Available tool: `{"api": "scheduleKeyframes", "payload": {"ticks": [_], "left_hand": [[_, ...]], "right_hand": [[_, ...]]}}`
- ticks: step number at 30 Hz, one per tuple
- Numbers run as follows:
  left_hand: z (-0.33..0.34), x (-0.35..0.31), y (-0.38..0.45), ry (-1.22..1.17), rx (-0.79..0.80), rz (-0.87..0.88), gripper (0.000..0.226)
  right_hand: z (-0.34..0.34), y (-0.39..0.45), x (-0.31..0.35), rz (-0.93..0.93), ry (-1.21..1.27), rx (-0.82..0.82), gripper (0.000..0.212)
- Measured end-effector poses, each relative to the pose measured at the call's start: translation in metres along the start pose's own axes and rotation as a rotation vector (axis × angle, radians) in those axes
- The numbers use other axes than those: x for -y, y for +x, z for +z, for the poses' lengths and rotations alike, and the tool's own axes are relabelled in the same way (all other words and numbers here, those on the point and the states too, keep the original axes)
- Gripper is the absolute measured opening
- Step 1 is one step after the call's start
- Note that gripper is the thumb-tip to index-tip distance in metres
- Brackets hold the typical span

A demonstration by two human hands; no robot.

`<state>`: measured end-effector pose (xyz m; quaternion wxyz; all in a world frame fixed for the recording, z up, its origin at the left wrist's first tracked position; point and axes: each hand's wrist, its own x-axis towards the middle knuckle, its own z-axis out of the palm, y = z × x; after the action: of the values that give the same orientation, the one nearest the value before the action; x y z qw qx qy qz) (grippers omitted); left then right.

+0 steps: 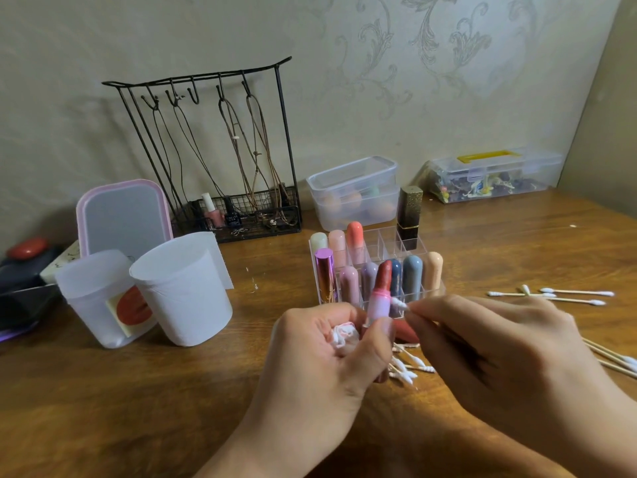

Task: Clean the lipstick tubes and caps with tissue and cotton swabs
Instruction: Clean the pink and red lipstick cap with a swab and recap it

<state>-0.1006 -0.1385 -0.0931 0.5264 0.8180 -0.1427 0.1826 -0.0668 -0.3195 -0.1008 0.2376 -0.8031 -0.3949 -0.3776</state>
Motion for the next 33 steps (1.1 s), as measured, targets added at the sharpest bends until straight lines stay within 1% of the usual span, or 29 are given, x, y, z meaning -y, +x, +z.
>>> {"api": "scheduleKeyframes", "payload": {"ticks": [5,8,12,17,20,22,25,28,31,33], "left_hand": [[0.0,0.003,0.0,-0.066,0.037,-0.03,0.046],[0.0,0.006,0.0,-0.105,0.08,-0.05,0.047],[-0.001,0.007,0.0,-0.166,0.148,-0.094,0.048],[0.0,0.002,0.0,-0.25,0.2,-0.152,0.037],[0.001,0.002,0.0,-0.262,0.195,-0.187,0.039],[0.005,0.004,-0.001,-0.293,0.201,-0.224,0.036],[0.013,0.009,-0.001,-0.49,0.227,-0.308,0.026],[0.013,0.013,0.0,-0.565,0.214,-0.303,0.018],[0.01,0.012,0.001,-0.606,0.155,-0.332,0.026],[0.01,0.012,0.001,-0.585,0.154,-0.326,0.023]], "right_hand": [[0.0,0.002,0.003,-0.008,-0.03,-0.001,0.009],[0.001,0.001,0.002,-0.005,0.012,-0.004,0.014],[0.002,0.001,0.001,-0.011,-0.015,-0.025,0.019],[0.003,0.001,0.002,-0.007,-0.004,-0.044,0.022],[0.005,0.001,0.002,0.001,-0.003,-0.048,0.021],[0.008,0.0,0.002,0.02,-0.001,-0.053,0.021],[0.015,-0.003,0.004,0.051,0.041,-0.063,0.019],[0.017,-0.002,0.006,0.078,0.072,-0.09,0.018],[0.015,-0.001,0.009,0.117,0.096,-0.118,0.017],[0.015,0.001,0.011,0.141,0.117,-0.121,0.016]]}}
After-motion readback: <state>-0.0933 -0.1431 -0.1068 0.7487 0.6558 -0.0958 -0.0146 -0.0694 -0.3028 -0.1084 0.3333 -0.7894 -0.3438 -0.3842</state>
